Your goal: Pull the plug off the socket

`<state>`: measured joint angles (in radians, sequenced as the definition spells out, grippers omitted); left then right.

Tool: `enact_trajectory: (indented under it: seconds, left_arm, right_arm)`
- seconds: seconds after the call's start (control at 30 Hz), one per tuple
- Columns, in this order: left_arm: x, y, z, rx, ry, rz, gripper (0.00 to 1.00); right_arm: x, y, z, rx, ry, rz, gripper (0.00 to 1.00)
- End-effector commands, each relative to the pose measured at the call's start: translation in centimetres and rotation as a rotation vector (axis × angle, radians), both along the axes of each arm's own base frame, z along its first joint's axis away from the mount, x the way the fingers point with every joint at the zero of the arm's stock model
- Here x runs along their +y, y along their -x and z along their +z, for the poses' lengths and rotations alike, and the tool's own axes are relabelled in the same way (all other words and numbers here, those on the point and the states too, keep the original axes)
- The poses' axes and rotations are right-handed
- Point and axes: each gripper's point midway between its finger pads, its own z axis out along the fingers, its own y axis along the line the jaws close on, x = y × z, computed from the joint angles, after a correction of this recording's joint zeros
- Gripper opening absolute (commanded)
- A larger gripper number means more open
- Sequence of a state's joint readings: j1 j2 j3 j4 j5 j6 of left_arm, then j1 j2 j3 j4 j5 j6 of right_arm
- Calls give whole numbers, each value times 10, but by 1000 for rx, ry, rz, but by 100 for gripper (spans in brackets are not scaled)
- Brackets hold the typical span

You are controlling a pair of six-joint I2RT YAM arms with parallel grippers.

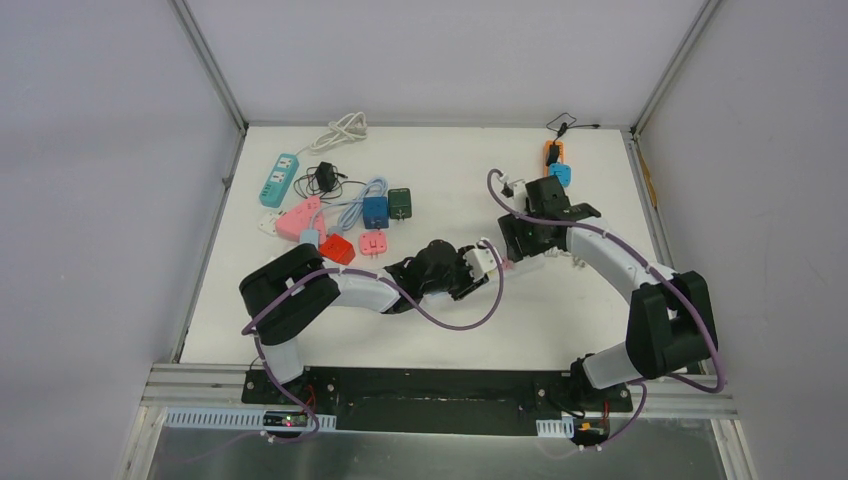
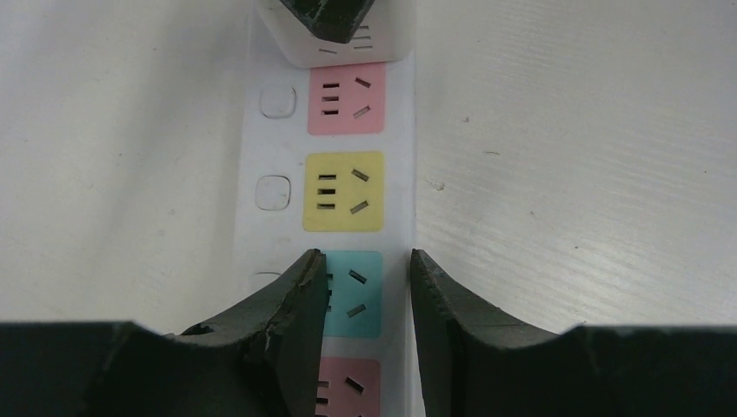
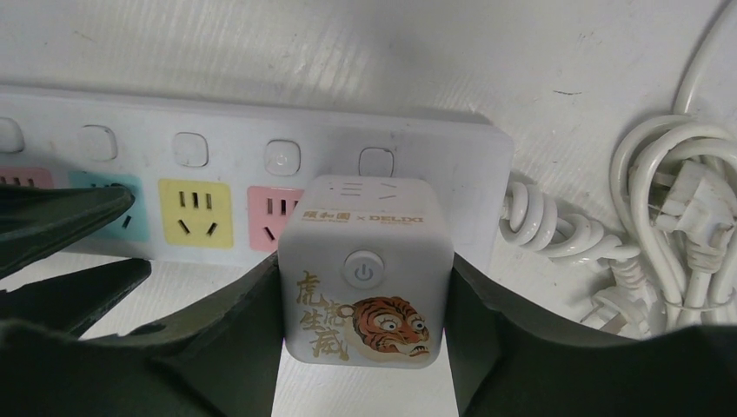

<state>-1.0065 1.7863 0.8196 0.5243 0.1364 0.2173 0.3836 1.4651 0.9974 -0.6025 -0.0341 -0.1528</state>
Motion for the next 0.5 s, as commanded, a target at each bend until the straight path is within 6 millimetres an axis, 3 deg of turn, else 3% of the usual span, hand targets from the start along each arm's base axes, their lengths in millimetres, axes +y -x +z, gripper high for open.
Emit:
enact_trajectory:
  seconds: [0.0, 0.13, 0.2, 0.33, 0.47]
  left_arm:
    - [17, 12, -51, 131, -119, 7, 38]
    - [18, 12, -53, 138, -118, 9, 38]
    - [18, 12, -54, 142, -117, 11, 38]
    - [18, 12, -54, 145, -116, 11, 38]
    - [19, 12, -56, 148, -116, 12, 38]
  right_arm:
    - [46, 37, 18, 126, -294, 150, 0]
    - [67, 43, 31, 143, -362, 188, 0]
    - [58, 32, 25, 89, -240, 158, 0]
    - [18, 5, 15, -26, 51, 62, 0]
    - [-6, -3, 17, -79, 156, 28, 0]
